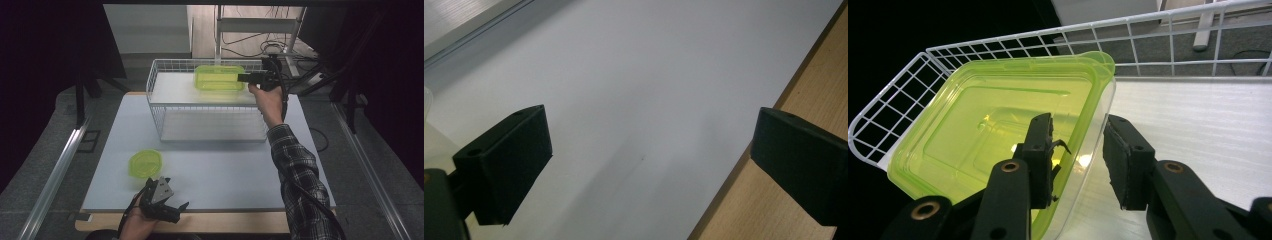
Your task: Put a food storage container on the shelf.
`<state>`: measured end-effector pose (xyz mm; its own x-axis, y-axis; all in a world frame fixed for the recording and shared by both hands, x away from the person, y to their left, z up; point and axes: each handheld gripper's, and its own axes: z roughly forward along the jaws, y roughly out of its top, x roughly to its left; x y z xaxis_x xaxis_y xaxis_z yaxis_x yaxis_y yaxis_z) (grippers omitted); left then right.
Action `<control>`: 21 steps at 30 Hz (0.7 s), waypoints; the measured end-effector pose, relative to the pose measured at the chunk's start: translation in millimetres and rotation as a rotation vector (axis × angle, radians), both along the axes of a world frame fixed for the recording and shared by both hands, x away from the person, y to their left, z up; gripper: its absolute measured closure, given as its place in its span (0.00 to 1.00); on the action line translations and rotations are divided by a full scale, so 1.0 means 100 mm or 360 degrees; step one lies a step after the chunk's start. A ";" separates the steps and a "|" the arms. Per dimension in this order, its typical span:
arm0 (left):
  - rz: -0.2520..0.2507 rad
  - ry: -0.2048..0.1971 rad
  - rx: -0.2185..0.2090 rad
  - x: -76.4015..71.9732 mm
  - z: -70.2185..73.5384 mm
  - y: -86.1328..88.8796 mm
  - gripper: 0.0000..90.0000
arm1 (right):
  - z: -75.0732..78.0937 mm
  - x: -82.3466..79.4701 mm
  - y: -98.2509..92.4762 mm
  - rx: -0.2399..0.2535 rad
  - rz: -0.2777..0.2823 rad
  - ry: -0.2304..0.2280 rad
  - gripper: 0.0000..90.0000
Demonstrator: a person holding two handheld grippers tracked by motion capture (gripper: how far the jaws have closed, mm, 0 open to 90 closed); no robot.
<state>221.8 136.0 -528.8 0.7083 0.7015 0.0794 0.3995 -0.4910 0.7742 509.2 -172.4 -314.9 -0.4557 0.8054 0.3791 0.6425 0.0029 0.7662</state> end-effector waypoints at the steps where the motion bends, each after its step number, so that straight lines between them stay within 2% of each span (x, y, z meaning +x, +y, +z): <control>1: 0.0000 0.0000 0.0000 0.00 0.00 0.00 0.03 | 0.00 0.00 0.00 0.0000 0.0000 0.0000 0.70; 2: -0.0001 0.0000 0.0001 0.00 0.00 0.00 0.03 | 0.00 0.00 0.00 -0.0050 -0.0013 -0.0023 0.67; 8: -0.0002 0.0001 -0.0001 0.00 0.00 0.00 0.03 | 0.01 -0.01 0.00 -0.0075 -0.0007 -0.0042 0.65; 12: 0.0000 0.0003 -0.0004 0.00 0.00 0.00 0.03 | 0.04 -0.05 -0.03 -0.0067 0.0021 -0.0067 0.61; 17: -0.0003 0.0012 -0.0063 0.01 0.02 0.03 0.04 | 0.07 -0.11 -0.07 -0.0070 0.0057 -0.0104 0.56; 19: 0.0015 0.0024 -0.0105 0.02 0.03 0.05 0.04 | 0.08 -0.16 -0.11 -0.0037 0.0098 -0.0112 0.52; 21: 0.0021 0.0024 -0.0108 0.02 0.03 0.06 0.04 | 0.08 -0.18 -0.13 -0.0029 0.0114 -0.0120 0.49</control>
